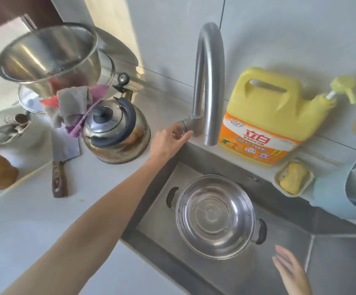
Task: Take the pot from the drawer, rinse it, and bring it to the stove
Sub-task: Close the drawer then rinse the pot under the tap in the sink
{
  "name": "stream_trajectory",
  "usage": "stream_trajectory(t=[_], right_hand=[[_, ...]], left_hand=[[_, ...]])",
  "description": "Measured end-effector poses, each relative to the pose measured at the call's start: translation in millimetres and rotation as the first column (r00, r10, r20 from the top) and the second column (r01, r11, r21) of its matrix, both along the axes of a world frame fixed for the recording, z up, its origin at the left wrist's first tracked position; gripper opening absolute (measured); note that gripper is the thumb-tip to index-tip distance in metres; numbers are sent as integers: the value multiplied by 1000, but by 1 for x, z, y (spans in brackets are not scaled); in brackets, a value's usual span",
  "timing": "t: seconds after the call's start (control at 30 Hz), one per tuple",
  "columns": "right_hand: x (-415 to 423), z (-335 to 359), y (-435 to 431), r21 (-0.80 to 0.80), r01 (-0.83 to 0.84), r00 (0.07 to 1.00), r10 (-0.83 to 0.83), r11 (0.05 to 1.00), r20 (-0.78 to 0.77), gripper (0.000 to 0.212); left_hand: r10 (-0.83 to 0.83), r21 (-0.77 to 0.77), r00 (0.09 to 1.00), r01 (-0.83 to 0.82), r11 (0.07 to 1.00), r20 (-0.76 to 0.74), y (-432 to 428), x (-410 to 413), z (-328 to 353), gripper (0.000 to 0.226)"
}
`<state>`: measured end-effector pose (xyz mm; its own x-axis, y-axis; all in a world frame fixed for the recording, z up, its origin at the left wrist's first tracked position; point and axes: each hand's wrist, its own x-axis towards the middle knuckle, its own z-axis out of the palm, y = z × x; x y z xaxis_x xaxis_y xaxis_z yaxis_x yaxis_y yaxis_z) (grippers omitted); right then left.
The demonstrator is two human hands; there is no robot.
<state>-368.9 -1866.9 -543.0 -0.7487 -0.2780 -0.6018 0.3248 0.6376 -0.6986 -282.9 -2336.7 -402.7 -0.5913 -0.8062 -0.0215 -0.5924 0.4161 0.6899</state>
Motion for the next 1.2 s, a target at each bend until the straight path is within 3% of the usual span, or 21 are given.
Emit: stream_trajectory(t=[0.17, 0.27, 0.43, 0.57, 0.63, 0.7, 0.77, 0.87, 0.97, 1.2], right_hand=[[6, 6, 3, 84, -93, 995, 96, 992, -33, 25], [0, -4, 12, 129, -141, 990, 139, 982, 24, 24], [0, -21, 24, 139, -51, 989, 30, 989, 148, 23], [-8, -21, 16, 86, 16, 990, -28, 996, 137, 23], [-18, -15, 0, 23, 33, 993, -36, 999, 109, 27], [-30, -11, -23, -33, -4, 996, 7, 999, 90, 35], [-42, -14, -44, -42, -77, 993, 80, 996, 82, 40], [-54, -27, -64, 38, -189, 980, 186, 981, 66, 36], [-62, -40, -68, 89, -309, 951, 307, 947, 37, 32], [-60, -23, -57, -4, -299, 954, 299, 954, 15, 30]], left_hand=[[29, 31, 990, -25, 999, -140, -2, -8, -13, 22], [71, 98, 969, -48, 994, -236, -7, -1, -26, 24], [34, 194, 957, 23, 981, -287, -13, 6, -40, 26], [84, 239, 947, -8, 971, -311, 12, 29, -59, 35], [78, 226, 983, -39, 973, -168, 34, 59, -89, 36], [-34, 246, 993, 4, 969, 116, 49, 87, -126, 37], [-144, 366, 921, 2, 931, 361, 53, 102, -160, 55], [-221, 497, 844, -61, 866, 489, 50, 96, -190, 58], [-272, 470, 852, 35, 882, 447, 50, 88, -209, 41], [-199, 465, 971, 115, 878, 136, 53, 116, -188, 53]])
